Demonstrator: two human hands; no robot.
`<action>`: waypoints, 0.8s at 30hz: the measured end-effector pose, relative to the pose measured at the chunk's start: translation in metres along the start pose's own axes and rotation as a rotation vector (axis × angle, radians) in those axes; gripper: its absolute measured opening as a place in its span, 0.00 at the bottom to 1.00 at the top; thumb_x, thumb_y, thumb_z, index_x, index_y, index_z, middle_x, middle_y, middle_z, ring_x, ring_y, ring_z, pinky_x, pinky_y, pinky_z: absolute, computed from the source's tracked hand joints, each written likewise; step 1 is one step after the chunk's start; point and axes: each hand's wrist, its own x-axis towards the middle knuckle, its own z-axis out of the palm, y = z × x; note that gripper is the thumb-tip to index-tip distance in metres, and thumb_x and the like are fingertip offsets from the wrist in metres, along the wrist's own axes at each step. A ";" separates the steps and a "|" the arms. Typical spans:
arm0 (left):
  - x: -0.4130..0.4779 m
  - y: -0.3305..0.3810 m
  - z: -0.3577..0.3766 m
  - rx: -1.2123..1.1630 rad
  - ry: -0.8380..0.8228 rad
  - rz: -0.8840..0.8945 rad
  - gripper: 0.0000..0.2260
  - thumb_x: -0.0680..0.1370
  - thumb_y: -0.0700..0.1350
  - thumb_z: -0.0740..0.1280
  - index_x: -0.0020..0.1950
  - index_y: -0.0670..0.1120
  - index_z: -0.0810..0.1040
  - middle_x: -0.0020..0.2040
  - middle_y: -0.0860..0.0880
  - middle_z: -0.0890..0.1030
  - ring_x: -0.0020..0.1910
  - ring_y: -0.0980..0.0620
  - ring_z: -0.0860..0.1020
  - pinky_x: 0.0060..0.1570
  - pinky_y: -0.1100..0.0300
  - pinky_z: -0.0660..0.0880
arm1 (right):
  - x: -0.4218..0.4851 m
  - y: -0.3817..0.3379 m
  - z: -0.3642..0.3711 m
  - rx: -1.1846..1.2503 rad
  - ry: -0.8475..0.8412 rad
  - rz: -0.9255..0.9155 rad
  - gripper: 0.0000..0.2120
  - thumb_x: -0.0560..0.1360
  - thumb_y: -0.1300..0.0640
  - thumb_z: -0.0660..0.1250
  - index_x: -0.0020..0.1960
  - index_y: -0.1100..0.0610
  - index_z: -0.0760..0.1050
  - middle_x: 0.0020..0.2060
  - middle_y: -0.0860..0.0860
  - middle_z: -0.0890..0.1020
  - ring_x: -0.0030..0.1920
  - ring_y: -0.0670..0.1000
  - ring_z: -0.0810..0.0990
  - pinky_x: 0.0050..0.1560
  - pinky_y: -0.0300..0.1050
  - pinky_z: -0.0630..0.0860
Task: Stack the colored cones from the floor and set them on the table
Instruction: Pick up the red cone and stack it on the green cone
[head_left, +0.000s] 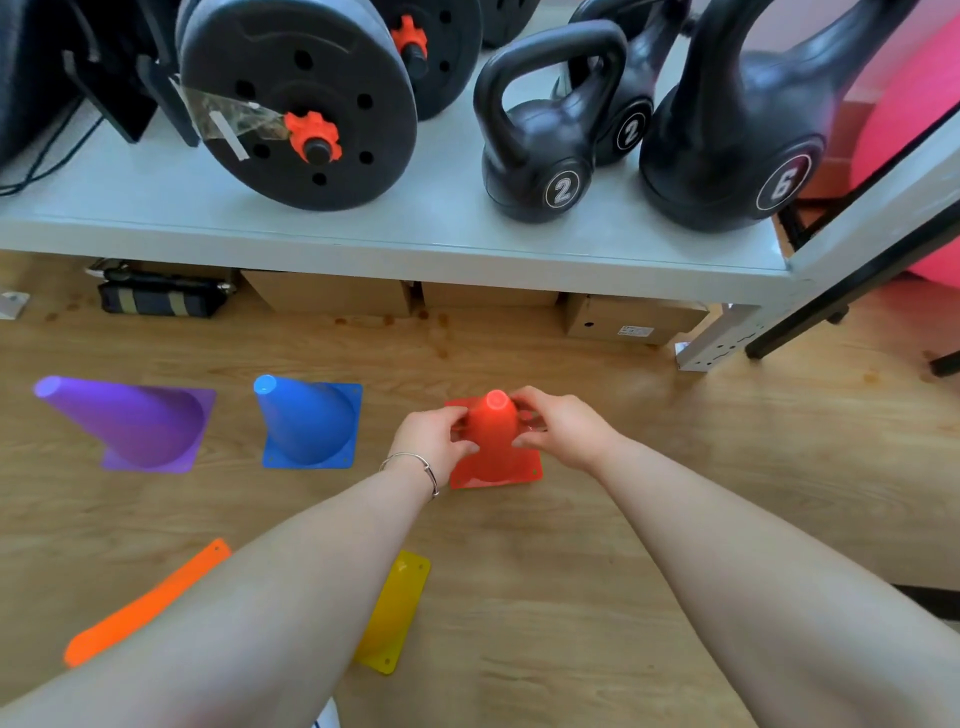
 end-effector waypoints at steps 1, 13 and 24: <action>0.000 0.000 0.002 -0.003 0.004 0.001 0.23 0.68 0.44 0.76 0.63 0.49 0.79 0.53 0.49 0.85 0.53 0.52 0.83 0.58 0.55 0.77 | 0.000 0.001 0.001 0.001 0.002 0.000 0.29 0.71 0.54 0.75 0.69 0.50 0.70 0.61 0.56 0.81 0.62 0.55 0.80 0.63 0.53 0.76; 0.000 0.001 0.011 0.037 0.037 -0.004 0.21 0.70 0.46 0.74 0.62 0.50 0.78 0.53 0.50 0.85 0.52 0.51 0.83 0.57 0.55 0.78 | 0.005 0.009 0.002 0.039 -0.006 -0.004 0.29 0.71 0.58 0.75 0.70 0.51 0.70 0.62 0.54 0.81 0.63 0.52 0.79 0.65 0.51 0.75; 0.006 -0.003 0.012 0.017 0.022 -0.034 0.23 0.69 0.46 0.75 0.64 0.49 0.77 0.55 0.49 0.84 0.54 0.52 0.82 0.59 0.56 0.76 | 0.008 0.013 0.006 0.117 -0.019 0.027 0.31 0.70 0.59 0.75 0.70 0.48 0.70 0.62 0.53 0.81 0.62 0.50 0.79 0.64 0.47 0.76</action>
